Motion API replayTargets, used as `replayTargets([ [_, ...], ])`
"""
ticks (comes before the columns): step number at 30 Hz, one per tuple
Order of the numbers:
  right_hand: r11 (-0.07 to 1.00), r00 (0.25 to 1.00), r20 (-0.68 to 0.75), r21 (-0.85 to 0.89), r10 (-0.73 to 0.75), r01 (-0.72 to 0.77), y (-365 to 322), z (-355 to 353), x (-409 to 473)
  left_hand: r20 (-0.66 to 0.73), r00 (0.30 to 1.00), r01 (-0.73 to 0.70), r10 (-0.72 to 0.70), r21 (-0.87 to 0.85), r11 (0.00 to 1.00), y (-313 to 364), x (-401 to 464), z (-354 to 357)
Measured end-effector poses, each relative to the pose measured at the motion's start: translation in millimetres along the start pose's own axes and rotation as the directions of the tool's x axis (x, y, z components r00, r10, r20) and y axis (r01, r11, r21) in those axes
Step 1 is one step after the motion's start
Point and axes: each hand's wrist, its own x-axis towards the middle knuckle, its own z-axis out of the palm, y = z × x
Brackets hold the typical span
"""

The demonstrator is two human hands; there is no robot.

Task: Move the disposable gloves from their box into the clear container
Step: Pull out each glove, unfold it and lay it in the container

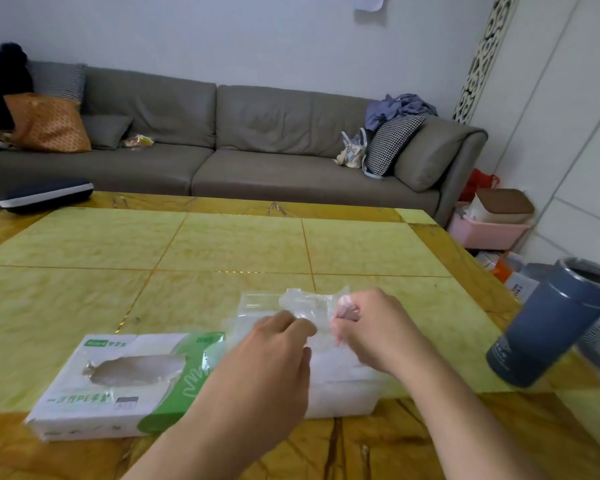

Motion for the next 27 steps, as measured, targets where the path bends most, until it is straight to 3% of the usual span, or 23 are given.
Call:
replayTargets([
  [2, 1.000, 1.000, 0.002, -0.021, 0.008, -0.008, 2.0, 2.5, 0.1, 0.155, 0.981, 0.103, -0.118, 0.100, 0.990, -2.5, 11.3, 6.8],
  [5, 0.998, 0.998, -0.068, -0.063, 0.018, -0.022, 4.9, 7.2, 3.6, 0.422, 0.872, 0.187, -0.247, 0.181, 0.966, -3.5, 25.2, 9.9],
  [9, 0.952, 0.988, -0.157, -0.302, 0.000, -0.048, 4.5, 5.2, 3.4, 0.542, 0.786, 0.230, -0.298, 0.190, 0.954, -18.7, 45.5, 10.0],
  [15, 0.897, 0.983, -0.183, -0.429, 0.025, -0.103, 7.5, 9.5, 2.9, 0.574, 0.763, 0.167, -0.297, 0.269, 0.948, -31.1, 62.7, 15.4],
  [22, 0.863, 0.983, -0.180, -0.489, 0.047, -0.131, -2.9, 9.6, -2.7, 0.523, 0.821, 0.047, -0.230, 0.340, 0.939, -29.2, 71.7, 18.4],
  [25, 0.891, 0.974, -0.219, -0.452, -0.063, -0.043, -16.7, 2.6, -10.7, 0.508, 0.838, -0.012, -0.201, 0.385, 0.923, -25.7, 73.8, 24.5],
  [27, 0.929, 0.978, -0.142, -0.359, -0.151, 0.092, -27.5, 1.5, -16.9, 0.503, 0.841, -0.028, -0.198, 0.407, 0.913, -26.5, 74.6, 26.7],
])
